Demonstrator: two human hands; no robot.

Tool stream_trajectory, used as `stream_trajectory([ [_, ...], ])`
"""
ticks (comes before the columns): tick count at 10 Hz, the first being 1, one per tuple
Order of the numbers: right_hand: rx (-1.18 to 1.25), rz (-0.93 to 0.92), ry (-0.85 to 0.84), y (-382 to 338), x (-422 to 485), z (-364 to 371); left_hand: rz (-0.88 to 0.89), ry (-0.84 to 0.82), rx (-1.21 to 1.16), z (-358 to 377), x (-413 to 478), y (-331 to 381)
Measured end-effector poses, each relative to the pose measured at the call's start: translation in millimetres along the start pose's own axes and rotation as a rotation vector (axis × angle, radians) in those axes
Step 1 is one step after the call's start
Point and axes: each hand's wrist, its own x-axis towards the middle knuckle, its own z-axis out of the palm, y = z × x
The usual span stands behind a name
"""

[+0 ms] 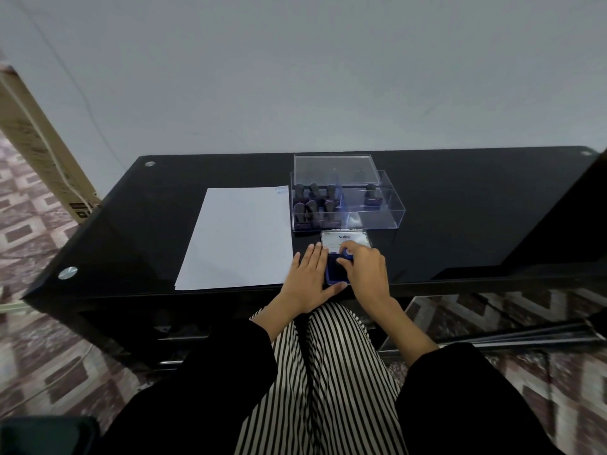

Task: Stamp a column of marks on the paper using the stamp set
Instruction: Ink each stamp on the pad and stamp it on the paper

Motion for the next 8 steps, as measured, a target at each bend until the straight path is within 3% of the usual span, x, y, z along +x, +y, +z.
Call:
stream_trajectory([
  [7,0.012,0.04,-0.015,0.8,11.8,-5.2,0.037,-0.019,-0.007,-6.9,2.2,-3.1],
  [8,0.119,0.069,-0.001,5.5,24.6,-16.1,0.086,0.092,-0.109,-28.2,0.7,-12.7],
])
